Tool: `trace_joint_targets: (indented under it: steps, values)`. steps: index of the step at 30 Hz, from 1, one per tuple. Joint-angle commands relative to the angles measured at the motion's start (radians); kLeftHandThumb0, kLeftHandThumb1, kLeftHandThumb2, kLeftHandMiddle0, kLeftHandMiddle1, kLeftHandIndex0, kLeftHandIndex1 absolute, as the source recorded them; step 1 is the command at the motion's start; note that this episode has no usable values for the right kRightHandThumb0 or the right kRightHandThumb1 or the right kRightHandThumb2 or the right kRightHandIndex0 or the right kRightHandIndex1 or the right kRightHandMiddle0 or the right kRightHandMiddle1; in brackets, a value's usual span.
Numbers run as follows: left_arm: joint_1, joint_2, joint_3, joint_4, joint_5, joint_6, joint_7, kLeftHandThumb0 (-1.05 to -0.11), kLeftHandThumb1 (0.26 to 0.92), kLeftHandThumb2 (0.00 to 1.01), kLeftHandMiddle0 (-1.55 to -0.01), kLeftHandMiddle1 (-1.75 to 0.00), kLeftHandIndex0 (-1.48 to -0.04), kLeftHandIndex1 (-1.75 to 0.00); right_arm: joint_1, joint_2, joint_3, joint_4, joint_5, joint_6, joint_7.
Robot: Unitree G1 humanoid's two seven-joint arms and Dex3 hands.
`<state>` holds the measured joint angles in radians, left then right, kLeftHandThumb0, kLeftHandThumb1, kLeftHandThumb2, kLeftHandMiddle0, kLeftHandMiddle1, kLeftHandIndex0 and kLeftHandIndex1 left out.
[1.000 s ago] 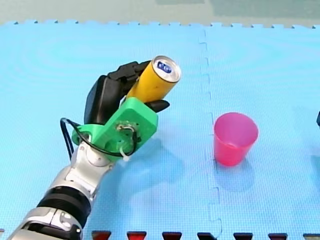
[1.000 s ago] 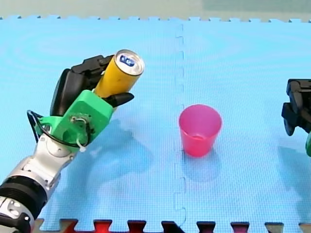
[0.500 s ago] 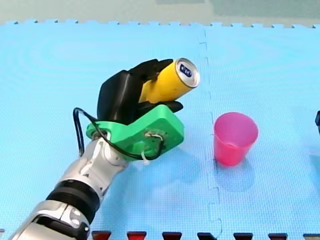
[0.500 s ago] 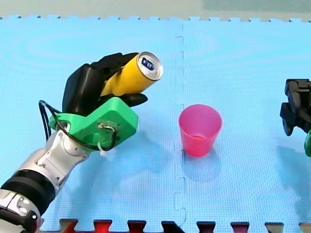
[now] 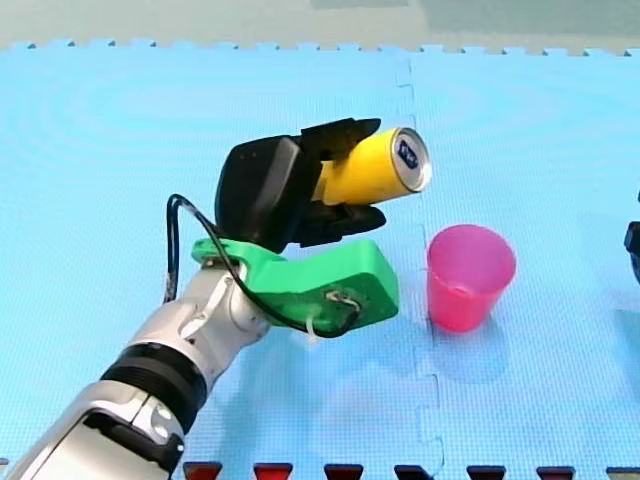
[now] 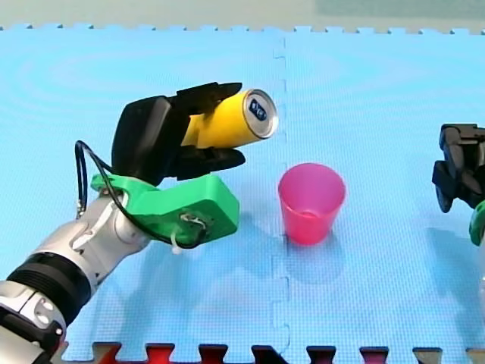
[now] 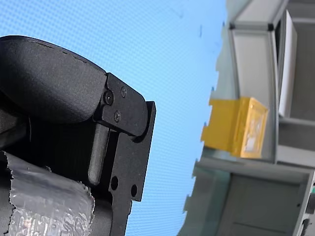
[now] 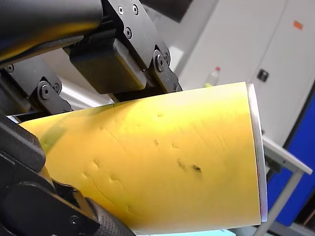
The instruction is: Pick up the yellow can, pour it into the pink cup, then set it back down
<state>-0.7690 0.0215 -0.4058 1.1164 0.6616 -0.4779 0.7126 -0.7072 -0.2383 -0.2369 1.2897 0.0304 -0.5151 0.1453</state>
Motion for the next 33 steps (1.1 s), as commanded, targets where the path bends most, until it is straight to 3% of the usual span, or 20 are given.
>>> trace_joint_targets:
  steps: [1,13,14,15,17,25,33]
  values:
    - [-0.020,0.006,-0.012,0.007,0.008,-0.002,0.019,-0.471,0.764,0.00,-1.38,-0.03,-1.23,-0.01,0.001,0.001,-0.002,-0.002,0.003,-0.006,-0.001]
    - [-0.035,0.009,-0.078,0.025,0.070,0.046,0.085,-0.481,0.775,0.00,-1.48,-0.11,-1.24,-0.01,0.002,0.002,-0.009,-0.001,0.010,-0.011,0.008]
    - [-0.037,0.009,-0.086,0.026,0.080,0.050,0.099,-0.478,0.776,0.00,-1.46,-0.16,-1.24,0.00,0.003,0.003,-0.009,-0.001,0.010,-0.012,0.008]
    - [-0.040,0.009,-0.094,0.027,0.090,0.054,0.113,-0.472,0.777,0.00,-1.32,-0.46,-1.25,0.00,0.003,0.003,-0.010,-0.001,0.011,-0.012,0.009]
    - [-0.047,0.008,-0.113,0.028,0.112,0.066,0.141,-0.468,0.778,0.00,-1.15,-0.81,-1.25,0.00,0.003,0.003,-0.011,0.000,0.011,-0.012,0.010]
    - [-0.064,0.004,-0.136,0.035,0.122,0.078,0.154,-0.470,0.786,0.00,-1.02,-1.19,-1.25,0.00,0.002,0.006,-0.012,0.000,0.008,-0.011,0.004]
    - [-0.079,-0.024,-0.139,0.040,0.105,0.068,0.128,-0.465,0.795,0.00,-0.86,-1.62,-1.25,0.00,-0.002,0.006,-0.011,0.003,0.005,-0.006,0.004]
